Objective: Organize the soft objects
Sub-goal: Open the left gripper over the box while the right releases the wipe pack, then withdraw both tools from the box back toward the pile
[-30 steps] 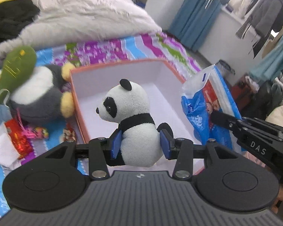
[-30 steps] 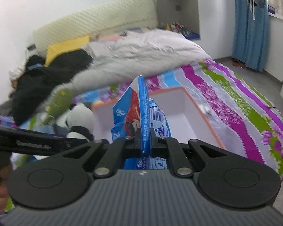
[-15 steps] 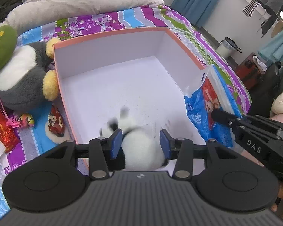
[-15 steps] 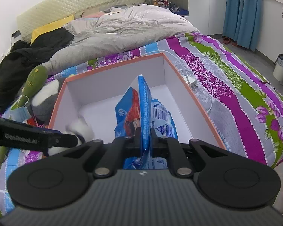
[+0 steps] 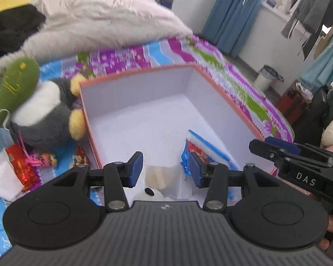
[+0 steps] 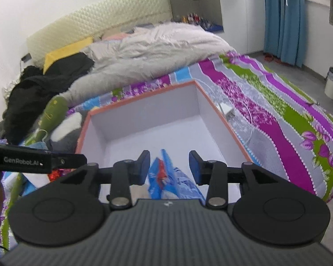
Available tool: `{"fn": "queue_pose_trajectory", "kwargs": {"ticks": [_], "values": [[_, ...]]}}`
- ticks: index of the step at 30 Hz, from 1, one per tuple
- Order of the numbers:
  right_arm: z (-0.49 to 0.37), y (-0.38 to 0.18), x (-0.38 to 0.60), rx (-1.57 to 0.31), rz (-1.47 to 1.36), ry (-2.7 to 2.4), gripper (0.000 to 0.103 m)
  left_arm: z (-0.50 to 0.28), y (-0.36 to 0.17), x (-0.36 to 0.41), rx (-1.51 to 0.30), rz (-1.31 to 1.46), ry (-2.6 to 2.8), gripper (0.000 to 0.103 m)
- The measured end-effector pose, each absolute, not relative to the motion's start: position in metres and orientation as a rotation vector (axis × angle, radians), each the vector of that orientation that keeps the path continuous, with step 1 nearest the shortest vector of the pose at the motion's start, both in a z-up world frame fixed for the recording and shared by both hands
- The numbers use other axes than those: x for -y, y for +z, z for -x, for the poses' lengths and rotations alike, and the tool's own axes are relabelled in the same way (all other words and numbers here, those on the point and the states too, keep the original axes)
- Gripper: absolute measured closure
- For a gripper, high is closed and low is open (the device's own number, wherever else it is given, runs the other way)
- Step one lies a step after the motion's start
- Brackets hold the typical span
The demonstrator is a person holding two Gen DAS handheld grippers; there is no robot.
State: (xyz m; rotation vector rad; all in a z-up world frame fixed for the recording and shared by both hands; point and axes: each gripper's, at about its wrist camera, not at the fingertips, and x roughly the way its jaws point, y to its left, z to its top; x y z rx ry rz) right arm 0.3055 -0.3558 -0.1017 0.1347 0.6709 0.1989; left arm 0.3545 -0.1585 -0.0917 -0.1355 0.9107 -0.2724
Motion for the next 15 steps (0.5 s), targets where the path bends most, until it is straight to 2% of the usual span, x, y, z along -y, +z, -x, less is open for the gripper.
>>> {"fn": "queue_pose_trajectory", "kwargs": {"ticks": [15], "values": [[-0.246,-0.075,0.311,-0.525,-0.109,0.308,0.061,-0.267,-0.061,0.099,-0.770,0.170,-0.156,0.051]]}}
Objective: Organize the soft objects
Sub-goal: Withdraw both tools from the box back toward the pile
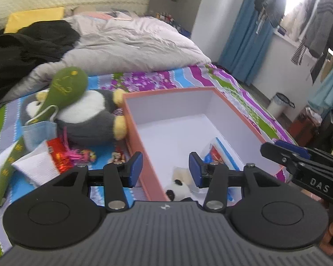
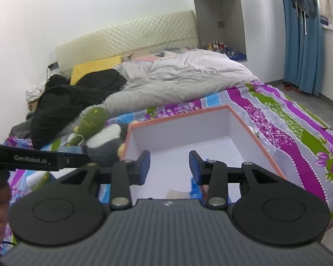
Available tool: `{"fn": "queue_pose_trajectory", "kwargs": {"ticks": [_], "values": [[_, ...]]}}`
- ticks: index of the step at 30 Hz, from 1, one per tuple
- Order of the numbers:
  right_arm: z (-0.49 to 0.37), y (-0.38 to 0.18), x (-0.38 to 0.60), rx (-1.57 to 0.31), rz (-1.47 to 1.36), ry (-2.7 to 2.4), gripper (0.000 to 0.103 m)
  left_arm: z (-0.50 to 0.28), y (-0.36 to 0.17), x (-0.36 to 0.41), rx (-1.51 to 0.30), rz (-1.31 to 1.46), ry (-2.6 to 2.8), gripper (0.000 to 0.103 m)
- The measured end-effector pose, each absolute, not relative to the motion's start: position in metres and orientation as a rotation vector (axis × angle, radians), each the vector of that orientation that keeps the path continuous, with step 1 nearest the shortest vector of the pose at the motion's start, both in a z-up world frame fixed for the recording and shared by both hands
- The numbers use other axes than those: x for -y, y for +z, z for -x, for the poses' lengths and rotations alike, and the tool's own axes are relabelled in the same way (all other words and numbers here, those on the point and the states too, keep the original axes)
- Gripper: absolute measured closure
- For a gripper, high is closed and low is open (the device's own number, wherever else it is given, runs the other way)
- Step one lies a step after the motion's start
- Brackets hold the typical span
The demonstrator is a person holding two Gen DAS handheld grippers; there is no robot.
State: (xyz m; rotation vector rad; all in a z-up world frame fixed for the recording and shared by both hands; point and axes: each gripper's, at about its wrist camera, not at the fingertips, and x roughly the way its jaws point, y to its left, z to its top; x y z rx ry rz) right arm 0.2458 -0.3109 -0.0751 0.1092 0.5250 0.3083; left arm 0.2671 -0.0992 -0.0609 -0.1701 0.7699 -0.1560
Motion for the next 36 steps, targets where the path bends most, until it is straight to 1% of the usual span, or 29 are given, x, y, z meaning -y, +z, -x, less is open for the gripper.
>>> {"fn": "queue_pose_trajectory", "kwargs": {"ticks": [6,16,17,18,20,30,36], "values": [[-0.217,-0.071,0.283,-0.492,-0.115,0.313,0.061,-0.239,-0.054,0.069,-0.732,0.205,-0.151,0.051],[-0.186,-0.079,0.231,-0.528,-0.097,0.302,0.061,-0.186,-0.043,0.003,-0.687,0.210,-0.101,0.051],[-0.184,-0.080,0.227,-0.529,-0.095,0.312,0.061,-0.181,-0.045,-0.004,-0.687,0.213,-0.085,0.048],[-0.182,-0.081,0.223,-0.528,-0.092,0.323,0.061,-0.178,-0.047,-0.009,-0.686,0.216,-0.072,0.041],[-0.178,-0.086,0.216,-0.527,-0.073,0.334,0.061,-0.172,-0.054,-0.017,-0.689,0.215,-0.048,0.038],[-0.160,-0.125,0.196,-0.590,-0.059,0.343,0.061,-0.160,-0.099,-0.024,-0.746,0.205,0.003,0.038],[-0.149,-0.139,0.183,-0.608,-0.026,0.361,0.061,-0.146,-0.118,-0.029,-0.766,0.209,0.026,0.037]]}}
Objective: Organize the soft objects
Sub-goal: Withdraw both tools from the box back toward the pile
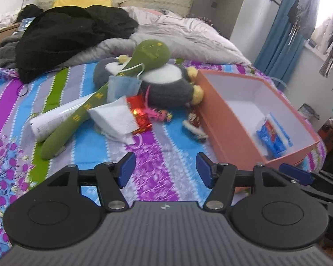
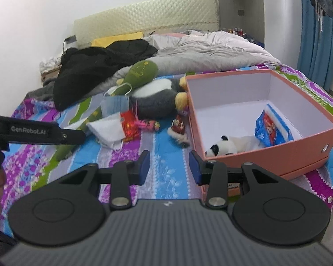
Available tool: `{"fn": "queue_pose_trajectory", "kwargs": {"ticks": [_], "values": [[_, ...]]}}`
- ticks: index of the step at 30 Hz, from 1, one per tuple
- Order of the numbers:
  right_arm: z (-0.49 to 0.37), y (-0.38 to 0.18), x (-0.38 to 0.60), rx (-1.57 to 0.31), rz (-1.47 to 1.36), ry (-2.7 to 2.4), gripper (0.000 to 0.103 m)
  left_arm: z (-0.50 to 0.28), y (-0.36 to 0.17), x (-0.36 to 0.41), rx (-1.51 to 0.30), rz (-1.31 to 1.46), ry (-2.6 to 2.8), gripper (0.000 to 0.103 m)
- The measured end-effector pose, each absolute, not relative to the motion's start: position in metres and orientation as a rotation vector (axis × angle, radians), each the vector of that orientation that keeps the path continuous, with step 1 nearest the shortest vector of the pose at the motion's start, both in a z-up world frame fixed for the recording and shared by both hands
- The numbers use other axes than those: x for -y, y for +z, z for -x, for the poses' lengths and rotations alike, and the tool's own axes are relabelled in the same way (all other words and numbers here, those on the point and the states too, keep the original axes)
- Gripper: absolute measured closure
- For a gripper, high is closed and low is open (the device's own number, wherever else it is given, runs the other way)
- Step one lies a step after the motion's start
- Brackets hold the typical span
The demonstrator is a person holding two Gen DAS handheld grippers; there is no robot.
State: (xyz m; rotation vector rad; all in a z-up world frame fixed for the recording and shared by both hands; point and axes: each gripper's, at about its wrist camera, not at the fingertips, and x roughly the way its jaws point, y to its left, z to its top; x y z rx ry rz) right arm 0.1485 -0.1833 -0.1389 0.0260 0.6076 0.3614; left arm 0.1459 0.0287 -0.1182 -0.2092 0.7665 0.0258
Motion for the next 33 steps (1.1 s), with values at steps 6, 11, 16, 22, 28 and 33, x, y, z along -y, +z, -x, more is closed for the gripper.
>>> {"fn": "queue_pose_trajectory", "kwargs": {"ticks": [6,11,16,22,28,33], "values": [[-0.152,-0.140,0.162,-0.608,0.006,0.390,0.061,-0.145,-0.133,-0.042,-0.773,0.222,0.074,0.033],[-0.168,-0.148,0.140,-0.612,0.032,0.404,0.061,-0.157,-0.140,-0.063,-0.766,0.240,0.108,0.034],[-0.190,-0.166,0.123,-0.635,0.053,0.398,0.062,-0.176,-0.155,-0.086,-0.780,0.266,0.138,0.034],[-0.223,-0.195,0.108,-0.667,0.090,0.356,0.062,-0.208,-0.185,-0.108,-0.814,0.303,0.163,0.034],[-0.257,-0.216,0.095,-0.682,0.137,0.341,0.063,-0.241,-0.217,-0.120,-0.835,0.366,0.187,0.034],[-0.284,-0.228,0.082,-0.664,0.194,0.336,0.064,-0.264,-0.236,-0.130,-0.835,0.414,0.210,0.035]]}}
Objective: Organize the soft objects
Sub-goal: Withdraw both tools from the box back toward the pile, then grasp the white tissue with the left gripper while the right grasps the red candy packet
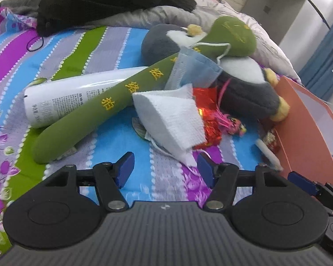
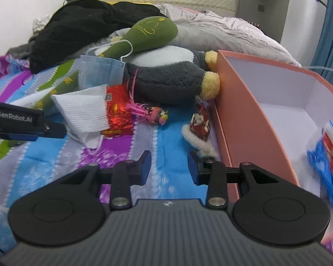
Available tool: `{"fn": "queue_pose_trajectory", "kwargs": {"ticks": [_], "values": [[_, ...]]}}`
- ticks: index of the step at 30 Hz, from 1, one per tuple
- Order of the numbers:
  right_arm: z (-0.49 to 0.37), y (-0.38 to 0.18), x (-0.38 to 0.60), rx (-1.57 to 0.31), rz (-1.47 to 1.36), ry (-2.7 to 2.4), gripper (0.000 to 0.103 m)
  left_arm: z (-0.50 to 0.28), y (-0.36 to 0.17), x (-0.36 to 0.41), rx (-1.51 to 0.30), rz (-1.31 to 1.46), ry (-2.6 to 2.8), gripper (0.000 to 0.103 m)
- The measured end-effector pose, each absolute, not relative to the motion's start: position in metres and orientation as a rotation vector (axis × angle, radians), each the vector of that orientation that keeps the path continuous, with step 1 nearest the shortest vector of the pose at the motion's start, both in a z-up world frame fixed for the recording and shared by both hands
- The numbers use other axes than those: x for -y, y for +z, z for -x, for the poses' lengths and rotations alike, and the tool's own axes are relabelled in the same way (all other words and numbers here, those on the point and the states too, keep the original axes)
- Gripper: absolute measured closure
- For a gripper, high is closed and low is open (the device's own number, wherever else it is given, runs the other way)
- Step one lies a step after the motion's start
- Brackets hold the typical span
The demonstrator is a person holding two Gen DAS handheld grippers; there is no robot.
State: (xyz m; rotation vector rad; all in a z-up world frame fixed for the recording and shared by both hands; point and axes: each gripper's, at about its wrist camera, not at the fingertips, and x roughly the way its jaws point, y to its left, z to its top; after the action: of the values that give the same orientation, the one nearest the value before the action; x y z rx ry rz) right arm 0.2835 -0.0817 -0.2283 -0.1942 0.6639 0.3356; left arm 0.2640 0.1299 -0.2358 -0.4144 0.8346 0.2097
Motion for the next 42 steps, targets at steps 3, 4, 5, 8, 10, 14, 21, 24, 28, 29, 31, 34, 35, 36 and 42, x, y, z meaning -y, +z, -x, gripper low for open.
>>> {"fn": "queue_pose_trajectory", "kwargs": {"ticks": [3,4,5,8,10,14,21,24,28,29,31,34,35,36,42], "values": [[-0.298,-0.234,0.078,-0.660,0.204,0.326,0.065,-0.276,-0.243,-0.135,-0.833,0.424,0.218,0.038],[-0.303,-0.236,0.077,-0.658,0.209,0.318,0.065,-0.280,-0.244,-0.135,-0.833,0.422,0.220,0.040],[-0.308,-0.238,0.076,-0.656,0.214,0.311,0.065,-0.284,-0.246,-0.136,-0.832,0.421,0.219,0.041],[-0.318,-0.247,0.071,-0.644,0.264,0.279,0.067,-0.294,-0.251,-0.140,-0.826,0.428,0.215,0.044],[-0.323,-0.254,0.069,-0.654,0.291,0.258,0.070,-0.300,-0.255,-0.141,-0.834,0.437,0.204,0.049],[-0.331,-0.268,0.068,-0.669,0.347,0.233,0.087,-0.311,-0.264,-0.144,-0.840,0.451,0.201,0.065],[-0.322,-0.263,0.074,-0.646,0.330,0.246,0.101,-0.306,-0.258,-0.144,-0.825,0.458,0.159,0.097],[-0.315,-0.254,0.074,-0.634,0.323,0.270,0.100,-0.301,-0.251,-0.142,-0.807,0.454,0.151,0.099],[-0.307,-0.241,0.077,-0.612,0.299,0.276,0.100,-0.294,-0.239,-0.138,-0.785,0.459,0.136,0.100],[-0.306,-0.239,0.078,-0.606,0.287,0.273,0.100,-0.291,-0.236,-0.137,-0.778,0.457,0.132,0.100],[-0.307,-0.234,0.080,-0.601,0.265,0.272,0.100,-0.286,-0.231,-0.134,-0.771,0.456,0.128,0.100],[-0.313,-0.233,0.079,-0.604,0.246,0.258,0.097,-0.279,-0.226,-0.132,-0.761,0.459,0.128,0.100],[-0.317,-0.235,0.077,-0.618,0.249,0.251,0.096,-0.277,-0.225,-0.132,-0.760,0.463,0.132,0.100],[-0.322,-0.238,0.076,-0.634,0.246,0.245,0.095,-0.275,-0.224,-0.133,-0.759,0.470,0.133,0.100],[-0.340,-0.249,0.070,-0.660,0.241,0.239,0.071,-0.271,-0.223,-0.131,-0.759,0.470,0.131,0.100]]}}
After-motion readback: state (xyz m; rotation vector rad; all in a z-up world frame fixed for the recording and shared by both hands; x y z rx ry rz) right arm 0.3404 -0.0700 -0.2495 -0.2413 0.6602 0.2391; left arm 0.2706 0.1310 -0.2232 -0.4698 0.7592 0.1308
